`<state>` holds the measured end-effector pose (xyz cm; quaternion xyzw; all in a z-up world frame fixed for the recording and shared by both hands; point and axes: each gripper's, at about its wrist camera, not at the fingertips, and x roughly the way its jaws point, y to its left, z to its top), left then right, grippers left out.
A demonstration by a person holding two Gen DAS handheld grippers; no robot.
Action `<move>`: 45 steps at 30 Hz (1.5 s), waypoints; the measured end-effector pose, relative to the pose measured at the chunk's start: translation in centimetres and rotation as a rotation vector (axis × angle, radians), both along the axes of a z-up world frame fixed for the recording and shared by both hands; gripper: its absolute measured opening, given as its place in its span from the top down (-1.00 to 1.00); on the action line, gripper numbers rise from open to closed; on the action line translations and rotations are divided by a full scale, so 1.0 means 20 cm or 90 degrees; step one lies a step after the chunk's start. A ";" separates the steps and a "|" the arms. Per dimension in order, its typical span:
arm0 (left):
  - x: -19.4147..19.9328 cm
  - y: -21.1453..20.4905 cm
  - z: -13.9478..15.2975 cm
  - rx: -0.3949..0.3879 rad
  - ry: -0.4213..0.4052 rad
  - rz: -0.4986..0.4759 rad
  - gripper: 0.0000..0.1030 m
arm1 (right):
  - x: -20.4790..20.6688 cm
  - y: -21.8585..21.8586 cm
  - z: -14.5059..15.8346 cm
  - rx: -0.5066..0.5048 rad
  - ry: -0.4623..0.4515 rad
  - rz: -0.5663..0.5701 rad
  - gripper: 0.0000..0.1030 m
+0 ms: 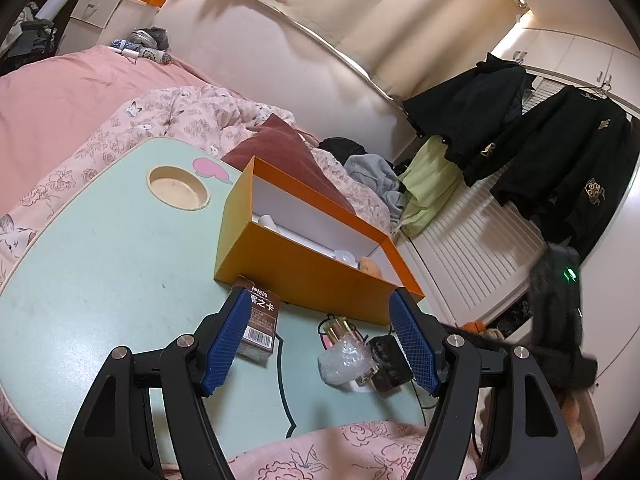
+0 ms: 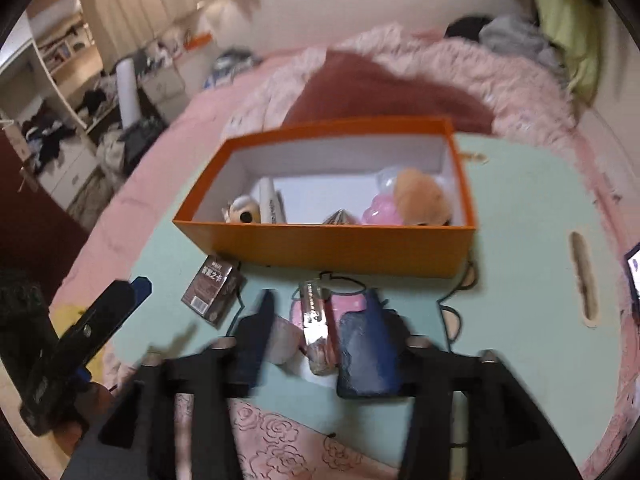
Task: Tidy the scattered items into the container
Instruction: 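Grasp the amber perfume bottle with the right gripper and place it on the table, then grasp the white RED EARTH tube with the left gripper and lay it on the table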
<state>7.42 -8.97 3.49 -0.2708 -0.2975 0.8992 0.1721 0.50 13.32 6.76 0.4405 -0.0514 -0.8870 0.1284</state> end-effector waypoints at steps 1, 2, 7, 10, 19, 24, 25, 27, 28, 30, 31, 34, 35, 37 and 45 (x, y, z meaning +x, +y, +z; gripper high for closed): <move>0.00 0.00 0.00 -0.001 0.000 0.000 -0.39 | 0.04 0.01 -0.01 0.008 0.014 -0.010 -0.13; 0.00 0.01 0.00 -0.003 0.001 0.001 -0.39 | 0.08 0.01 -0.02 0.019 0.025 -0.023 -0.13; -0.01 0.02 0.00 -0.013 -0.012 -0.002 -0.39 | 0.20 0.06 -0.05 0.052 0.041 -0.058 -0.20; -0.01 0.04 -0.01 -0.026 -0.021 -0.007 -0.39 | 0.19 0.09 -0.10 0.051 0.018 -0.084 -0.21; -0.07 0.07 0.13 -0.080 -0.020 -0.014 -0.39 | 0.19 0.07 -0.16 0.049 -0.008 -0.067 -0.26; -0.32 0.07 0.31 -0.092 -0.085 -0.049 -0.39 | 0.24 0.02 -0.13 0.072 0.033 -0.050 -0.29; -0.38 0.09 0.33 -0.103 -0.103 -0.066 -0.39 | 0.25 0.01 -0.12 0.080 0.039 -0.049 -0.30; -0.53 0.14 0.34 -0.128 -0.153 -0.083 -0.39 | 0.25 0.00 -0.13 0.082 0.038 -0.041 -0.30; -0.59 0.17 0.33 -0.141 -0.178 -0.081 -0.38 | 0.25 0.00 -0.13 0.076 0.034 -0.033 -0.30; -0.70 0.23 0.29 -0.168 -0.222 -0.086 -0.31 | 0.24 0.01 -0.15 0.063 0.022 -0.023 -0.30; -0.75 0.26 0.26 -0.184 -0.243 -0.087 -0.25 | 0.24 0.02 -0.16 0.059 0.017 -0.021 -0.30; -0.88 0.33 0.16 -0.217 -0.305 -0.083 -0.03 | 0.24 0.02 -0.16 0.048 0.012 -0.019 -0.30; -0.92 0.34 0.12 -0.220 -0.328 -0.082 -0.03 | 0.24 0.03 -0.16 0.044 0.012 -0.020 -0.30; -0.98 0.35 0.05 -0.226 -0.366 -0.082 0.01 | 0.24 0.04 -0.15 0.041 0.012 -0.022 -0.30; -1.06 0.45 -0.02 -0.343 -0.427 -0.078 0.01 | 0.24 0.06 -0.15 0.029 0.008 -0.022 -0.30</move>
